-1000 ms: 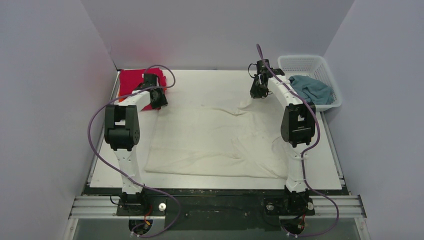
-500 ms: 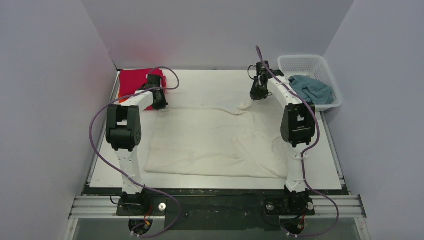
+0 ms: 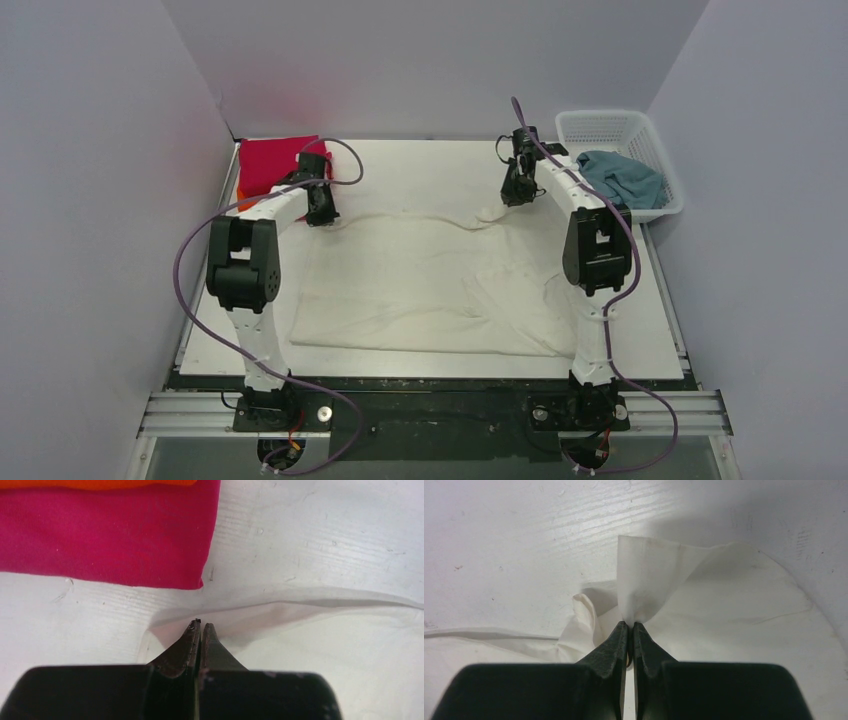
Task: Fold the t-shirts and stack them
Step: Fold the other side of the tshirt into a rectangle
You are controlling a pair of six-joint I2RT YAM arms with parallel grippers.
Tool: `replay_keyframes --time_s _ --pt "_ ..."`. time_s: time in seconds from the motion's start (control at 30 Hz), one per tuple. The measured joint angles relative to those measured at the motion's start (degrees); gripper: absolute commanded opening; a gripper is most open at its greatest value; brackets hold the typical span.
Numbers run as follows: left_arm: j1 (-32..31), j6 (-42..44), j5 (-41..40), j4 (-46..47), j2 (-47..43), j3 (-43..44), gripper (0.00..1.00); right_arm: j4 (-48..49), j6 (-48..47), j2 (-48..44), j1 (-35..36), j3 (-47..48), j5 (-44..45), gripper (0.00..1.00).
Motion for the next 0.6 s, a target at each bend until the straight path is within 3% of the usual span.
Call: replay_keyframes --time_s 0.33,0.6 --pt "-0.59 -1.46 -0.81 2.32 -8.76 -9.92 0.00 0.42 0.13 -7.98 0.00 -8.79 0.79 0.00" --pt "-0.81 -4.37 -0.85 6.88 -18.05 -20.61 0.00 0.35 1.92 -24.57 1.49 -24.46 4.72 0.00"
